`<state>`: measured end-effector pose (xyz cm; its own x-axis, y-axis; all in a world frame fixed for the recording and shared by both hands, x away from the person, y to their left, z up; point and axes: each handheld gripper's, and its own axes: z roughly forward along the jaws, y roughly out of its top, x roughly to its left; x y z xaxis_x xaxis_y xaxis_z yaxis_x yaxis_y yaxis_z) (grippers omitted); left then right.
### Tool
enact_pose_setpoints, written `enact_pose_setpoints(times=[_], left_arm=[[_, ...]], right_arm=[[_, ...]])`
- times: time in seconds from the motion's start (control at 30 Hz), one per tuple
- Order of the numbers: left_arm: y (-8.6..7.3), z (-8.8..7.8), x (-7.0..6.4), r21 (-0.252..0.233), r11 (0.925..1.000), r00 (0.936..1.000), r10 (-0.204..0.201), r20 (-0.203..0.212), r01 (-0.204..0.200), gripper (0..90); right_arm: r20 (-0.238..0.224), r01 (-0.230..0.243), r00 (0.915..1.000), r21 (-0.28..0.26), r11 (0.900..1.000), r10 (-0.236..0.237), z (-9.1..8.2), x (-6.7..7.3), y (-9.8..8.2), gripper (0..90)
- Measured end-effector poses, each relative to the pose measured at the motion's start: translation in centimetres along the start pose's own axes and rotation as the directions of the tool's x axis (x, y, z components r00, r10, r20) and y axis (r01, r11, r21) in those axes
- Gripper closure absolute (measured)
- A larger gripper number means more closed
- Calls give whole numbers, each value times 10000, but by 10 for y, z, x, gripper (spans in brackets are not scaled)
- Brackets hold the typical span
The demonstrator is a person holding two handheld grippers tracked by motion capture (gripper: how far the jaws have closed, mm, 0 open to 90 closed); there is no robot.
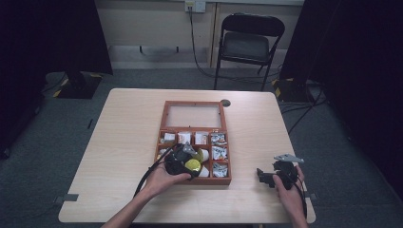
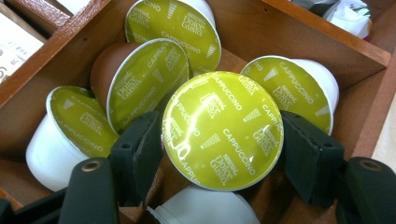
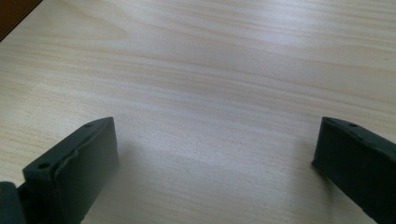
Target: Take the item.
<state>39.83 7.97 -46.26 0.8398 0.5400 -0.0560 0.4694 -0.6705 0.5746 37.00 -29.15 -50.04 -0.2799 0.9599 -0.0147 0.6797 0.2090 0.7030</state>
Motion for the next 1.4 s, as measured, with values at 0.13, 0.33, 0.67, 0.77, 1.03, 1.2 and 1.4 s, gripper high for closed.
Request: enact_pose_setpoints(times=[0.13,0.33,0.67,0.77,1.03,1.2,1.4], left_arm=[[0,-1,1,-49,10000,10000,-52,-83,52,369],[-1,-2,1,-207,9998,9999,-68,-103,66,376],[-7,-9,4,-618,9976,9995,-299,29,300,378],[-8,-10,5,-759,9961,9988,-438,204,452,378],[-9,-14,10,-1148,9912,9974,-626,348,662,379],[-10,-16,12,-1306,9881,9959,-757,493,815,379],[-8,-20,7,-1437,9876,9977,-584,353,629,379]], right_arm=[[1,-6,10000,0,10000,6,0,0,0,0],[0,-2,10000,-1,10000,2,0,0,0,0],[-1,4,10000,-2,10000,-4,0,0,0,0],[-2,1,10000,-3,10000,-1,0,0,0,0],[-5,3,10000,-5,10000,-3,0,0,0,0],[-4,2,10000,-5,10000,-2,0,0,0,0],[-2,2,10000,-4,10000,-2,0,0,0,0]])
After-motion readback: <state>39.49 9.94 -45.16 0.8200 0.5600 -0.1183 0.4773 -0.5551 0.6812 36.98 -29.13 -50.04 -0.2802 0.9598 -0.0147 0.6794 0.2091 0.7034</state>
